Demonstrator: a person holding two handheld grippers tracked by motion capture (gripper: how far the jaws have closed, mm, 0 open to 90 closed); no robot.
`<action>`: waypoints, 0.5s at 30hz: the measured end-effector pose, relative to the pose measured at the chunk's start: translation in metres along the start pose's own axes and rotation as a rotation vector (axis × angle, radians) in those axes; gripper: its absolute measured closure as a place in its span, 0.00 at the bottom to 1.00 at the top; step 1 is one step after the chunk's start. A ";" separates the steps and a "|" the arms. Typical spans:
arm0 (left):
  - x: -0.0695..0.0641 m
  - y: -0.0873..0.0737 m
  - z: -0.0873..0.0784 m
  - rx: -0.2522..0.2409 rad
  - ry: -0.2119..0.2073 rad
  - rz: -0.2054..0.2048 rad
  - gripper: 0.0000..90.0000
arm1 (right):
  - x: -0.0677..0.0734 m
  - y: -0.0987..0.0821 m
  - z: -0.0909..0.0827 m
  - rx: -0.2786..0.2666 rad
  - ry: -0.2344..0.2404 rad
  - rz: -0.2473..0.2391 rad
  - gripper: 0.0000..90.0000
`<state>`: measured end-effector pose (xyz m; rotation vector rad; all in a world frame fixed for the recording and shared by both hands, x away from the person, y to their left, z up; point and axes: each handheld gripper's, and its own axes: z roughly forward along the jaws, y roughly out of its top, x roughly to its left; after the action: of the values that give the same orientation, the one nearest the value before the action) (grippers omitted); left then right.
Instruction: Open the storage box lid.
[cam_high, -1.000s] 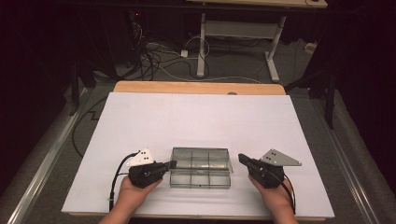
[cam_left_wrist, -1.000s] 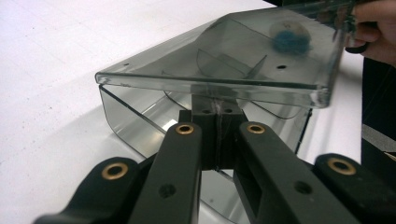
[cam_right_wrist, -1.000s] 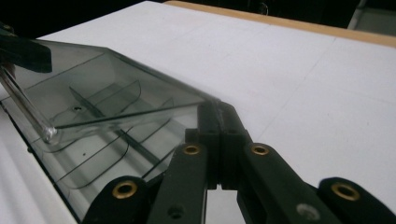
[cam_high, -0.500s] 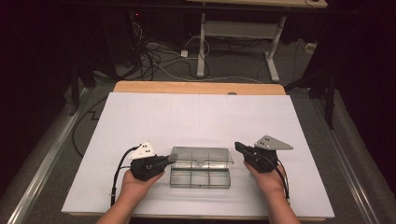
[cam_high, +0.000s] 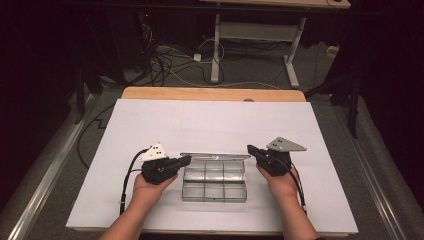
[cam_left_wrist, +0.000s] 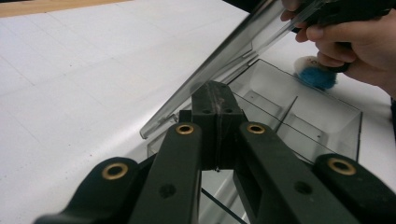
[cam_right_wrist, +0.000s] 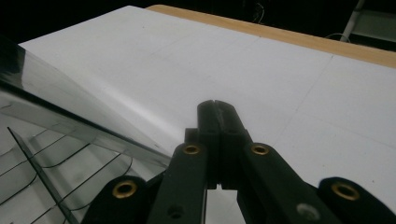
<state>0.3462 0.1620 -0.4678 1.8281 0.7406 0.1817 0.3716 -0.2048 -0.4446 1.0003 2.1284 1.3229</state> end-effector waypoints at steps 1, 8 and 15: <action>0.001 0.000 0.001 -0.002 0.001 -0.003 0.98 | 0.000 0.001 0.001 -0.004 0.000 -0.002 1.00; 0.007 0.003 0.003 -0.004 0.014 -0.014 0.98 | 0.000 0.007 0.009 -0.013 0.003 -0.005 1.00; 0.011 0.008 0.005 0.000 0.027 -0.013 0.98 | 0.002 0.014 0.017 -0.027 0.014 0.007 1.00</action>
<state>0.3604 0.1628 -0.4649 1.8234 0.7710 0.1978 0.3868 -0.1899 -0.4398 0.9917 2.1142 1.3623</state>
